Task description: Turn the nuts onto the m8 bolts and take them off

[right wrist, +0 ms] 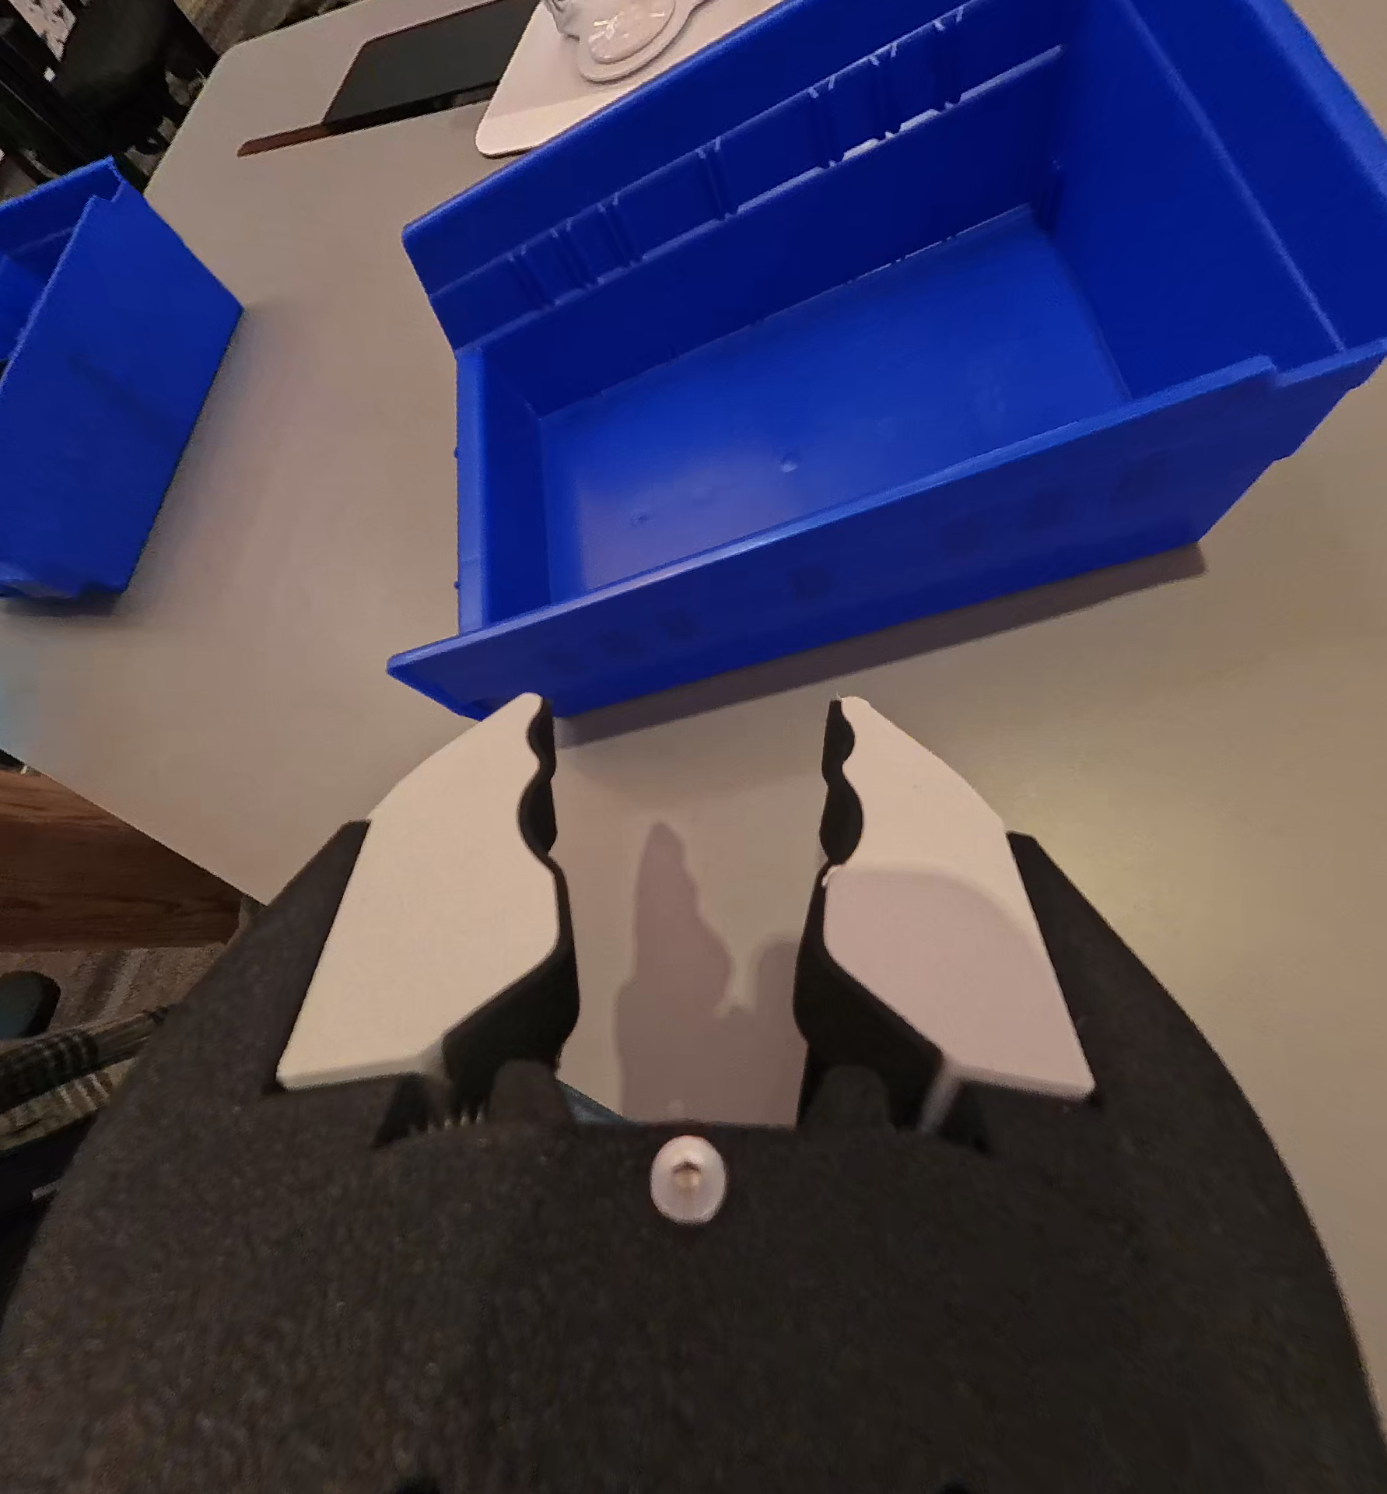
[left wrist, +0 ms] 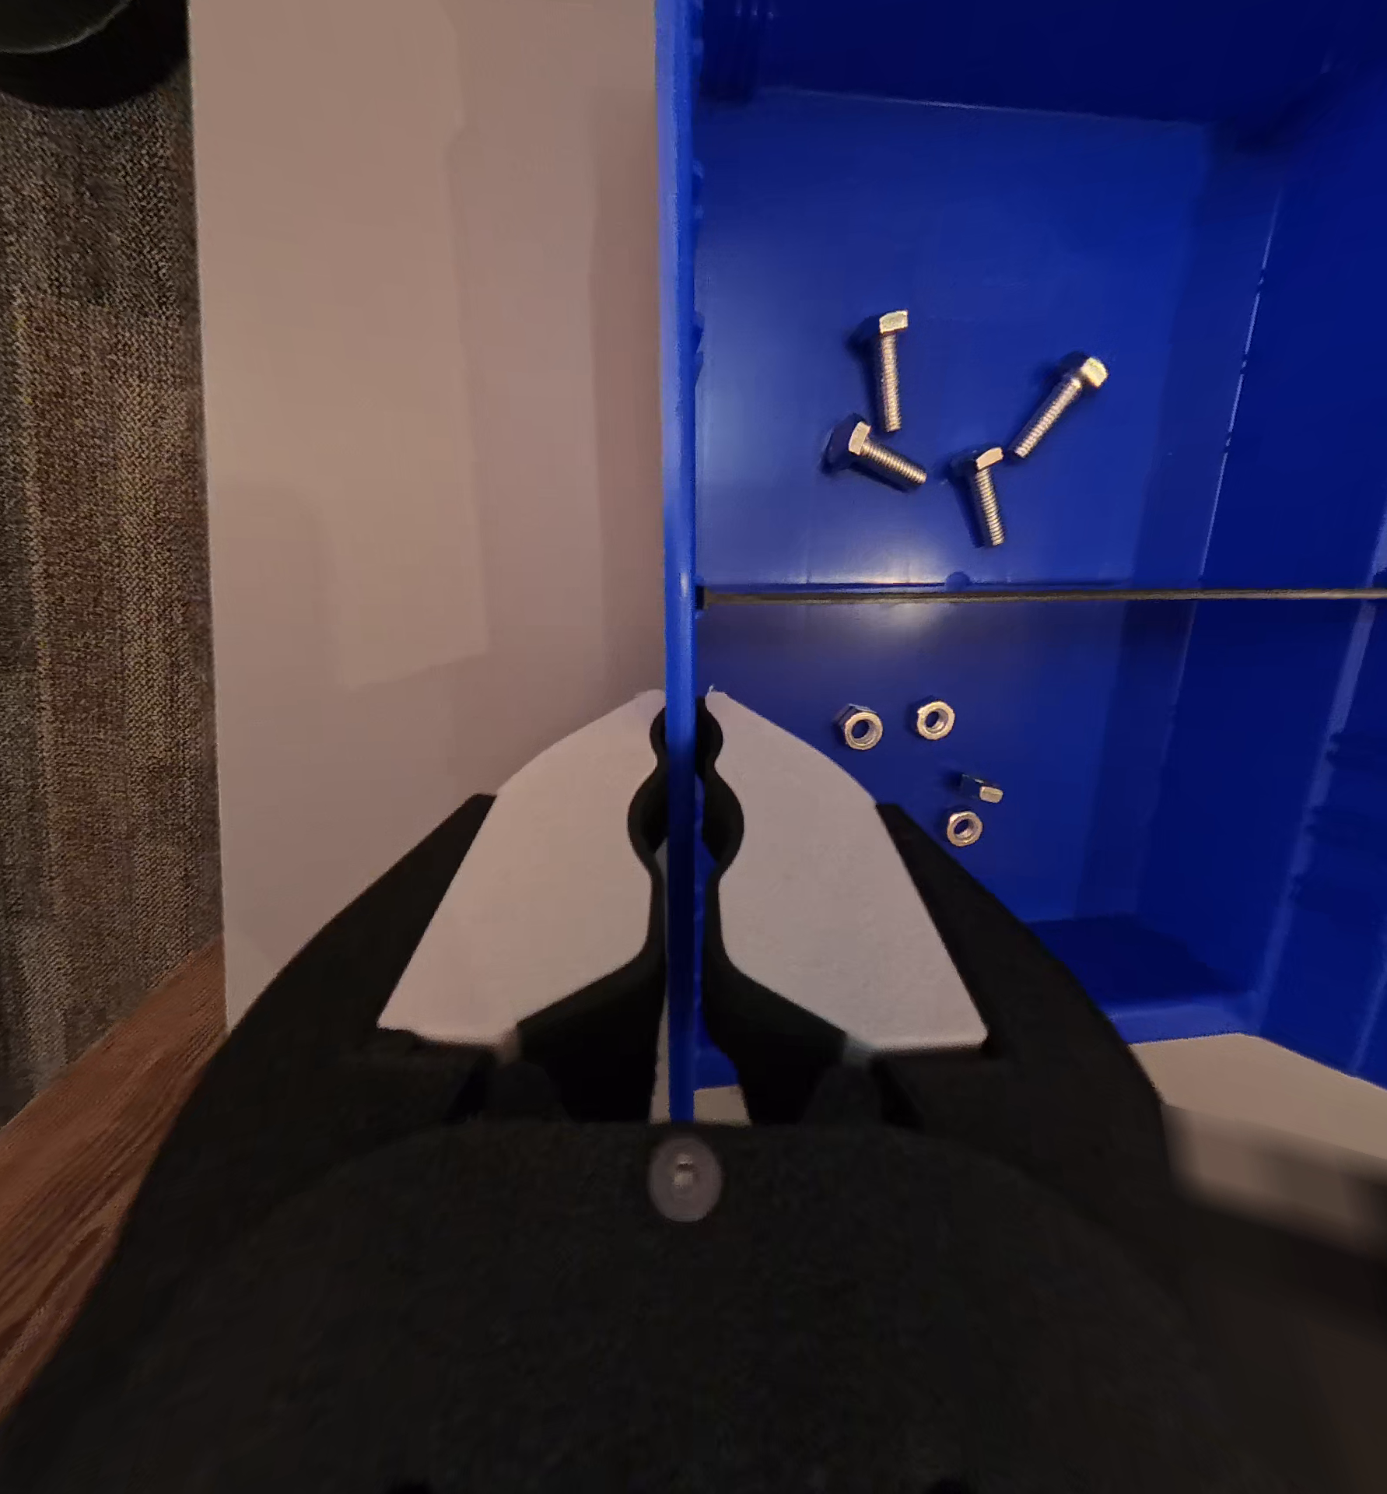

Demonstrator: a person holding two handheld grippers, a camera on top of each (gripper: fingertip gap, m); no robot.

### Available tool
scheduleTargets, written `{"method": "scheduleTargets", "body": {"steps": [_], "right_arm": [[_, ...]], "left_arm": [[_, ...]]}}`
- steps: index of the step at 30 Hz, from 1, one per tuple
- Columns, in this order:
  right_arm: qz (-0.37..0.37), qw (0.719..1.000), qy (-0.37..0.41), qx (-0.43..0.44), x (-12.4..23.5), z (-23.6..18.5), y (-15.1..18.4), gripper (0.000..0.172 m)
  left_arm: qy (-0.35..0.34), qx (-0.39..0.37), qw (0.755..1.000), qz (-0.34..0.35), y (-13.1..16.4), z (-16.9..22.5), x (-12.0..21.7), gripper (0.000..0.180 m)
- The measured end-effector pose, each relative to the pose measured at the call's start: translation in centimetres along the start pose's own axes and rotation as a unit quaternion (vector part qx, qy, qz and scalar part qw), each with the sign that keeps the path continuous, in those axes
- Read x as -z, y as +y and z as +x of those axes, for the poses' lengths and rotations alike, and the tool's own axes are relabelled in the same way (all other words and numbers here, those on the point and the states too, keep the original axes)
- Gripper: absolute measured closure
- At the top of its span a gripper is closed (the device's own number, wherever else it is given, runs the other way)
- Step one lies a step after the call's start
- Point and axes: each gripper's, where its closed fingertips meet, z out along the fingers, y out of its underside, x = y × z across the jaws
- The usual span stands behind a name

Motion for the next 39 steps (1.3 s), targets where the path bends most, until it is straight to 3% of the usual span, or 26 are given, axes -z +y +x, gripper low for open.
{"method": "scheduleTargets", "body": {"steps": [32,35,39], "right_arm": [[-0.014,1.000,0.024,0.009,-0.1,-1.1,-0.2,0.109],[-0.014,0.999,0.032,0.011,-0.3,-1.1,-0.2,0.104],[-0.022,0.999,0.046,-0.014,-0.5,-0.9,-0.6,0.085]], "left_arm": [[0.020,-0.096,0.995,-0.006,-2.0,-4.3,-0.2,0.177],[0.027,-0.092,0.995,0.016,-2.4,-4.3,0.2,0.177],[0.073,-0.068,0.987,0.127,-4.9,-2.9,4.2,0.149]]}}
